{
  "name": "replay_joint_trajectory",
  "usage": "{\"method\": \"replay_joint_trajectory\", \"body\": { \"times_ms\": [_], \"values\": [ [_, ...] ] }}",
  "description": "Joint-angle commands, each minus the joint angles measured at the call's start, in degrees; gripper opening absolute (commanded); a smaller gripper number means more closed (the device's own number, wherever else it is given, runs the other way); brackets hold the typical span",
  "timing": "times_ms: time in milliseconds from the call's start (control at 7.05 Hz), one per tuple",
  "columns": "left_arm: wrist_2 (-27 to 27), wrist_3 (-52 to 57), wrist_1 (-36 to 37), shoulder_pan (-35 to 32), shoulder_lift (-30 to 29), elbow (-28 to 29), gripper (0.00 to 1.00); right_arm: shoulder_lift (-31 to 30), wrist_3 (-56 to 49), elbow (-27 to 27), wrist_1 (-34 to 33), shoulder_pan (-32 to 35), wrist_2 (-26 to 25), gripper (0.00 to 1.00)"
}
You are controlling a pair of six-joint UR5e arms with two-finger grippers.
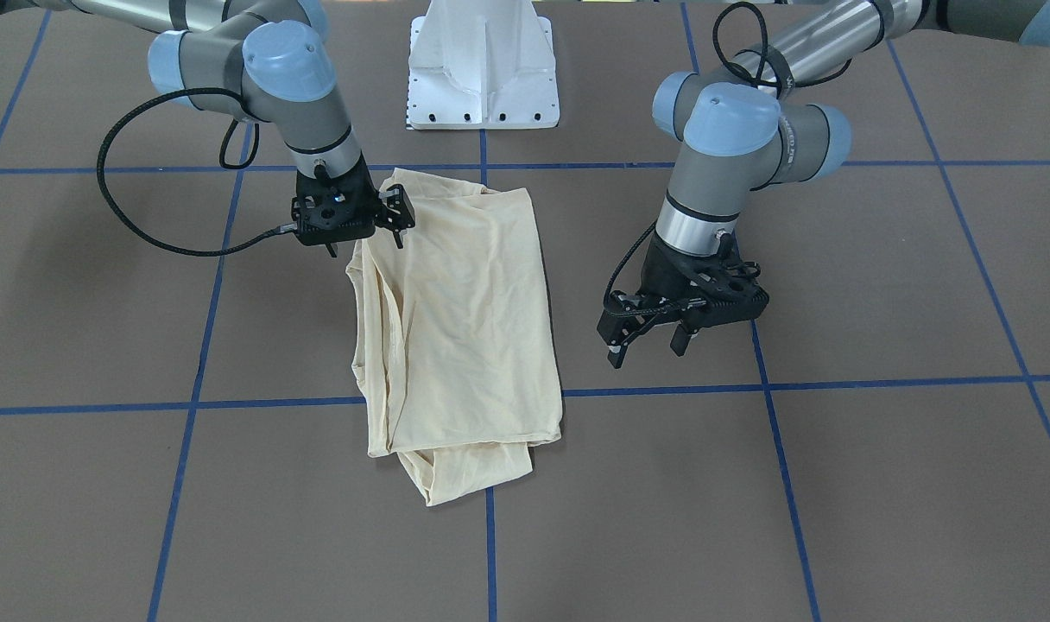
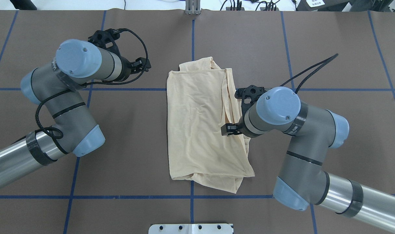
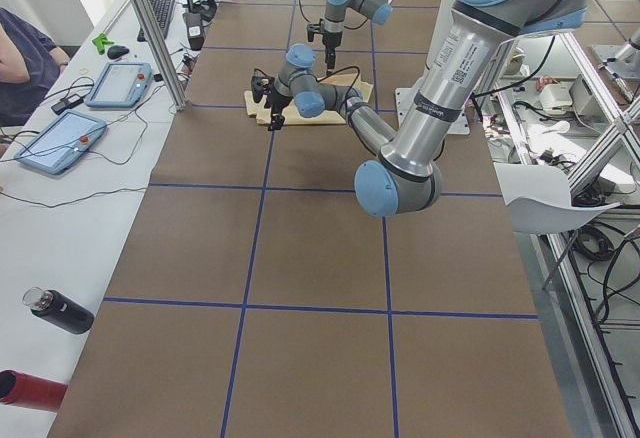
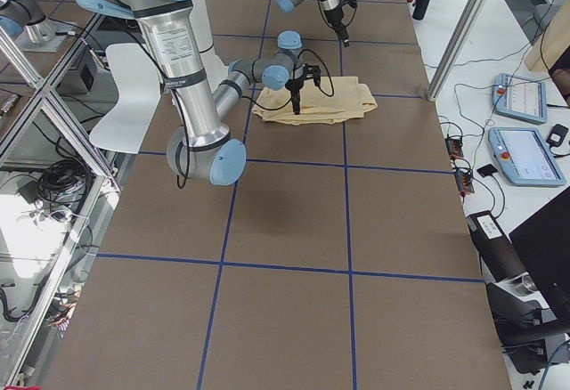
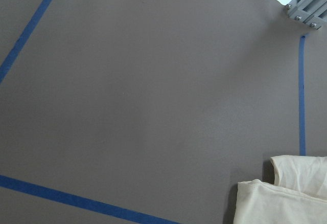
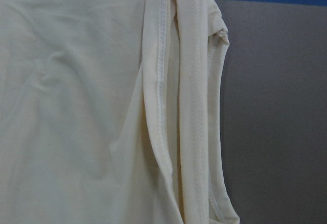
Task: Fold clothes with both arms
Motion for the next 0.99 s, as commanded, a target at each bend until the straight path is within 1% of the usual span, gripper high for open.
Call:
{"method": "replay_joint_trajectory", "body": {
  "times_ms": [0, 284, 425, 567, 709, 851],
  "values": [
    [-0.07, -0.09, -0.01, -0.01, 0.0, 0.24, 1.0, 1.25, -3.4, -3.48, -0.27, 1.34, -0.32, 1.0],
    [-0.07, -0.09, -0.09, -0.01, -0.09, 0.76, 1.0, 1.34, -4.98, -5.85, -0.18, 1.25, -0.15, 1.0],
    [-0.07, -0.09, -0.09, -0.01, -0.09, 0.76, 1.0, 1.43, -5.77, -6.21, -0.01, 1.25, 0.03, 1.0],
    [-0.07, -0.09, -0.09, -0.01, 0.0, 0.76, 1.0, 1.78, -5.96, -6.47, 0.17, 1.25, -0.06, 1.0],
    [-0.07, -0.09, -0.09, -0.01, -0.09, 0.76, 1.0, 3.08, -6.92, -8.48, 0.17, 1.25, -0.06, 1.0],
    [-0.07, -0.09, -0.09, -0.01, -0.09, 0.76, 1.0, 3.18, -7.01, -9.02, 0.35, 1.25, 0.12, 1.0]
  ]
}}
